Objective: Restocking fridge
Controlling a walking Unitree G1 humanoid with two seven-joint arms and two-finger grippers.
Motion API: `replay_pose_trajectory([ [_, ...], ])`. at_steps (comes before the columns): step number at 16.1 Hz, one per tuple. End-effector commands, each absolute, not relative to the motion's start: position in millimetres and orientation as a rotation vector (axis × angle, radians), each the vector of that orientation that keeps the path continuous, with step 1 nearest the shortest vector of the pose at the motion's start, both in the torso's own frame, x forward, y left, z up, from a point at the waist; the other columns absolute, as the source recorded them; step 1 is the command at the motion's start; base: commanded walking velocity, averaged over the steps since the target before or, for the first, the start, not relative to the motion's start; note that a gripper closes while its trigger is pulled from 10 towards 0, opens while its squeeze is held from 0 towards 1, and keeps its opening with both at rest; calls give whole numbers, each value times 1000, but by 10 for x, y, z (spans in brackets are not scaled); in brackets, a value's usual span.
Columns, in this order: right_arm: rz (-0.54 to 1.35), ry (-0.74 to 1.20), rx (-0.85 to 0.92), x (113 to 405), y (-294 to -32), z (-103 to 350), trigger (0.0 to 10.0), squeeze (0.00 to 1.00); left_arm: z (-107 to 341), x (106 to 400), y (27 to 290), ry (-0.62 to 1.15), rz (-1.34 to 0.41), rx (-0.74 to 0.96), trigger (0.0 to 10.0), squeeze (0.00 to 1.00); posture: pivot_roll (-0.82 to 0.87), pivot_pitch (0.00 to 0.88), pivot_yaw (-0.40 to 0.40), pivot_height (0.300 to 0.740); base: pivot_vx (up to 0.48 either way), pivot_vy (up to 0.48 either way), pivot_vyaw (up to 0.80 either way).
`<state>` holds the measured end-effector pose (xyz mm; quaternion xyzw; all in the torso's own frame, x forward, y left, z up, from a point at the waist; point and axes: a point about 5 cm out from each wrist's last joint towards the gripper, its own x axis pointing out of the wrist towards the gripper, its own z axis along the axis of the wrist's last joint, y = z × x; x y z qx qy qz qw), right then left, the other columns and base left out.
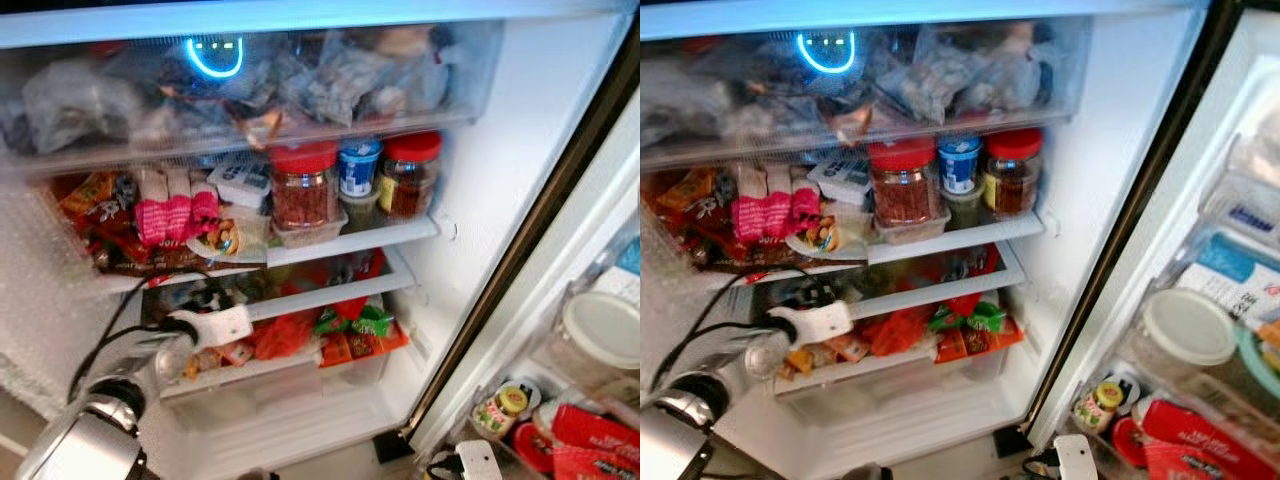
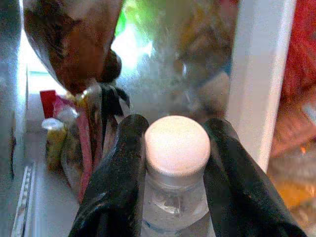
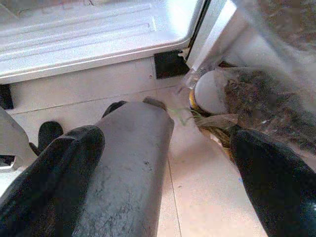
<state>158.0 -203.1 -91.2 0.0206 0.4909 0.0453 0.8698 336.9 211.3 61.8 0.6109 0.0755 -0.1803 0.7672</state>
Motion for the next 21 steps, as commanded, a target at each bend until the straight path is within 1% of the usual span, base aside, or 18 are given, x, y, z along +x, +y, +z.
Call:
replay_pose_trajectory([
  [1,85,1045,52,1533,-2037,-931,10000,0,428,3242,2175,263,-435,1375,10000,0,15,0,-28,651,0,0,0],
  [4,84,1048,53,1531,-2042,-932,10000,0,479,3293,2180,246,-388,1416,10000,0,9,0,-28,651,0,0,0],
  [5,82,1048,54,1529,-2045,-932,10000,0,507,3324,2163,240,-363,1409,10000,153,1,0,-28,651,0,0,0],
  [6,81,1048,54,1527,-2047,-932,10000,0,534,3348,2164,239,-333,1394,10000,1000,-6,0,-29,651,0,0,0],
  [10,78,1047,50,1523,-2059,-932,10000,0,668,3450,2154,207,-249,1352,10000,1000,-9,0,-31,651,0,0,0],
  [17,77,1050,48,1522,-2063,-932,10000,0,808,3537,2131,155,-204,1309,10000,1000,-6,0,-33,651,0,0,0],
  [18,77,1050,47,1522,-2063,-932,10000,0,812,3541,2121,162,-205,1273,10000,1000,-6,0,-33,651,0,0,0],
  [19,76,1049,47,1523,-2064,-932,10000,0,790,3533,2100,196,-218,1154,10000,1000,-6,0,-33,651,0,0,0],
  [20,75,1049,46,1523,-2064,-931,10000,0,770,3522,2095,220,-213,1045,10000,475,-6,0,-33,651,0,0,0],
  [21,74,1047,46,1524,-2065,-931,10000,0,746,3503,2090,247,-191,830,10000,0,-6,0,-33,651,0,0,0],
])
